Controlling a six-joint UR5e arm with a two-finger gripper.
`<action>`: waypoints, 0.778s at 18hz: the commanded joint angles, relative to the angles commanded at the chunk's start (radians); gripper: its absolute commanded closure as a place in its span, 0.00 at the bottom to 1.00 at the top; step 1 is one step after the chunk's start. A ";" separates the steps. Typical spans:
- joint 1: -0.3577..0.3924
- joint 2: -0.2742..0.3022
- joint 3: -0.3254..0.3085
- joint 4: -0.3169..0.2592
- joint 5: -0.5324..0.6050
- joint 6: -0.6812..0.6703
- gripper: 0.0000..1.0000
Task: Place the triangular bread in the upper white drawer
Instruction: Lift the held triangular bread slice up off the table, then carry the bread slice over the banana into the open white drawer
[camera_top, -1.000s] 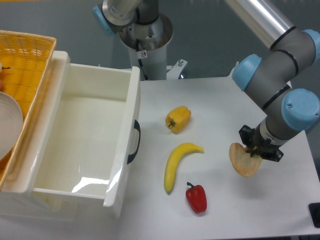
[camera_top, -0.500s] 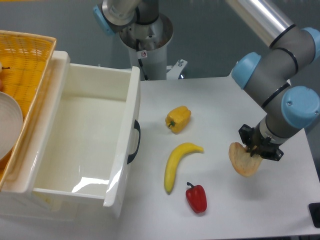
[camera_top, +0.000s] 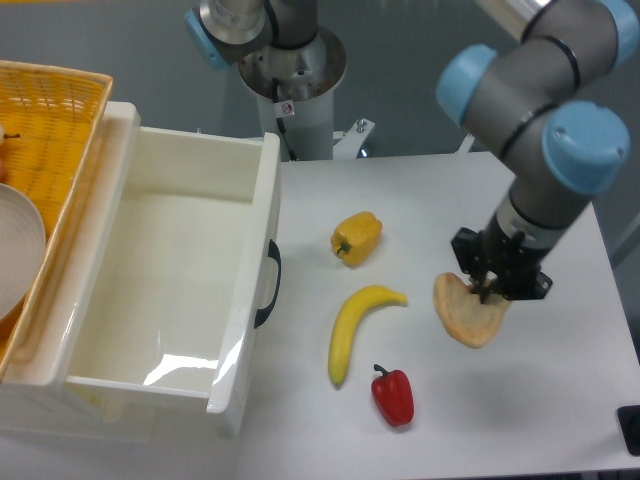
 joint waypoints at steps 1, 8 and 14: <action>-0.008 0.018 -0.006 0.000 -0.015 -0.014 1.00; -0.077 0.103 -0.018 0.000 -0.103 -0.109 1.00; -0.152 0.160 -0.077 0.002 -0.123 -0.129 1.00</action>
